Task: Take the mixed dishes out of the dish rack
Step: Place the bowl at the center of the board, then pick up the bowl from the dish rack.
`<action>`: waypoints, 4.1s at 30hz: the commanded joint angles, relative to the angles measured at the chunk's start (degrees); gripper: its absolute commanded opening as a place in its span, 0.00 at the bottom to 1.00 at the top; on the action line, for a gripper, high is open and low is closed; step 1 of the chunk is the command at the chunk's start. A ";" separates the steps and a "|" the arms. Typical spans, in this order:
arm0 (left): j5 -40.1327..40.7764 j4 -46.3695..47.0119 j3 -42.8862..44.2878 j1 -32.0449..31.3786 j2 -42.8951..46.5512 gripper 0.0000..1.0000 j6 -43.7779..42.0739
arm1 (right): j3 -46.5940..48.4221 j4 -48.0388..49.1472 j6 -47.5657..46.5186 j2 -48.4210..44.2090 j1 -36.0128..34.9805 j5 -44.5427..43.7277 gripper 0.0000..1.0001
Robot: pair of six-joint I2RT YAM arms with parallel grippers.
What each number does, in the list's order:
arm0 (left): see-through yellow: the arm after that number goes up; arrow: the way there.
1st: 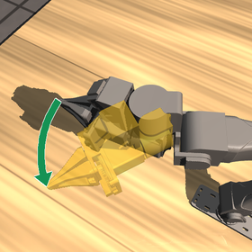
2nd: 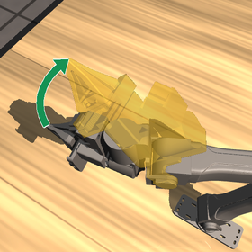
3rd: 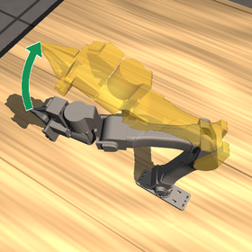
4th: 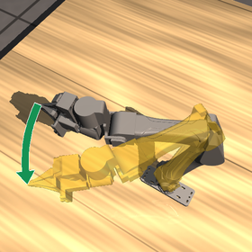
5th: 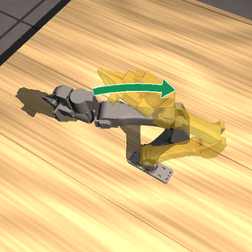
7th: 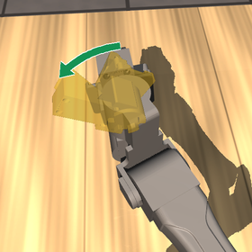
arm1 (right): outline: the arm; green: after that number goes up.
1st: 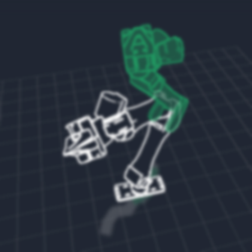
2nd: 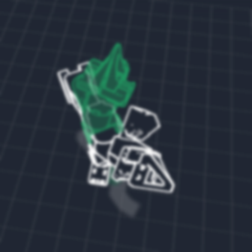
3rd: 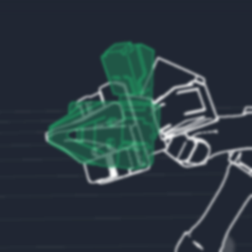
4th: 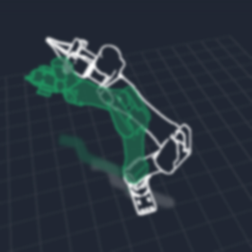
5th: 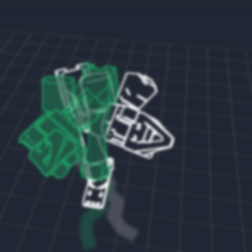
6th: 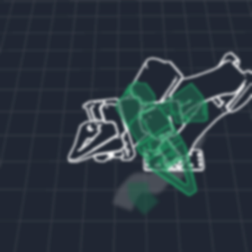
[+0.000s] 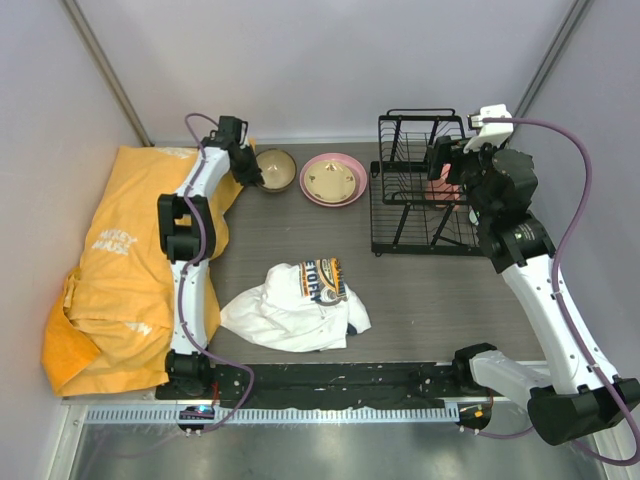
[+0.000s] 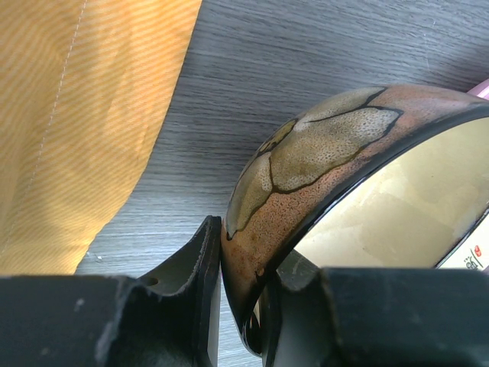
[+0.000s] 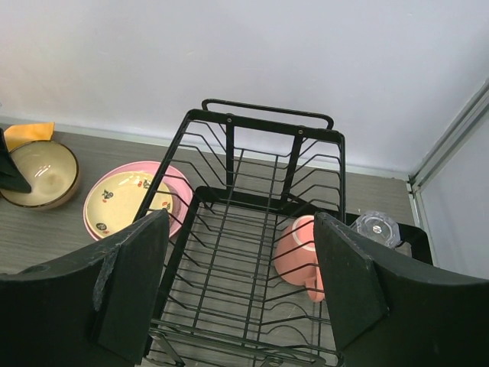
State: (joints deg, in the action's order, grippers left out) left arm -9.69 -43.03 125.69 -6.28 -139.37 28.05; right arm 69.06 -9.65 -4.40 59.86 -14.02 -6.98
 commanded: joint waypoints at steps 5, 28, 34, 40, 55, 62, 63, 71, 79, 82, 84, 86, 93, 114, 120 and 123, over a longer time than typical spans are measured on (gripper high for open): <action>-4.02 5.05 0.26 0.83 2.70 0.00 1.39 | 0.11 1.65 -1.22 -1.67 0.40 -1.98 0.80; -4.63 6.11 -3.08 0.83 3.14 0.15 0.95 | -2.52 1.30 -3.86 -3.69 1.80 -6.11 0.81; -4.72 6.46 -4.22 0.75 4.19 0.30 0.51 | -2.70 0.42 -6.57 -3.96 3.12 -8.92 0.81; -4.54 6.55 -4.57 0.75 5.25 0.50 0.25 | -3.31 -0.89 -7.72 -4.83 8.91 -7.00 0.81; -4.19 7.96 -9.32 0.40 14.03 0.77 -1.77 | -9.55 -1.95 -12.56 -8.01 31.76 6.10 0.81; -3.15 8.22 -11.69 -0.57 21.67 0.88 -6.78 | -11.75 -0.29 -15.28 -1.76 41.87 16.47 0.79; -2.79 8.31 -12.04 -0.75 22.38 0.88 -7.65 | -12.36 0.50 -16.07 -1.24 42.40 17.17 0.78; -0.24 10.41 -15.90 -2.15 28.27 0.95 -16.70 | -20.01 11.82 -23.36 4.82 42.94 21.30 0.75; 1.34 13.93 -22.40 -3.82 34.07 0.99 -22.95 | -24.83 22.19 -28.11 9.93 42.94 29.21 0.73; 1.87 15.33 -25.30 -4.88 35.65 0.99 -25.41 | -26.16 24.59 -30.40 12.64 43.03 31.24 0.73; 2.13 16.13 -26.72 -5.66 37.24 0.99 -26.73 | -26.17 25.47 -31.10 14.14 43.03 32.03 0.72; 3.19 16.92 -28.48 -6.19 38.64 1.00 -27.88 | -26.17 26.26 -31.89 16.43 43.11 32.38 0.72; 4.07 19.82 -32.43 -6.72 40.67 1.00 -30.86 | -27.05 30.83 -32.77 20.74 43.11 33.26 0.71; 8.55 23.87 -35.25 -9.18 39.97 1.00 -34.03 | -21.86 39.70 -31.54 31.63 43.03 35.54 0.64; 9.34 23.95 -35.07 -9.71 40.14 1.00 -34.64 | -20.37 40.93 -31.81 35.41 43.03 36.95 0.60; 9.25 23.95 -34.81 -10.06 39.97 1.00 -34.82 | -19.93 41.55 -31.81 36.65 43.03 37.48 0.58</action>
State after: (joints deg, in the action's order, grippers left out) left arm -1.41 -22.44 90.48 -15.90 -100.97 -5.48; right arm 46.72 27.40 -35.94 95.55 28.73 28.34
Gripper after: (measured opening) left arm 0.996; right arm 0.596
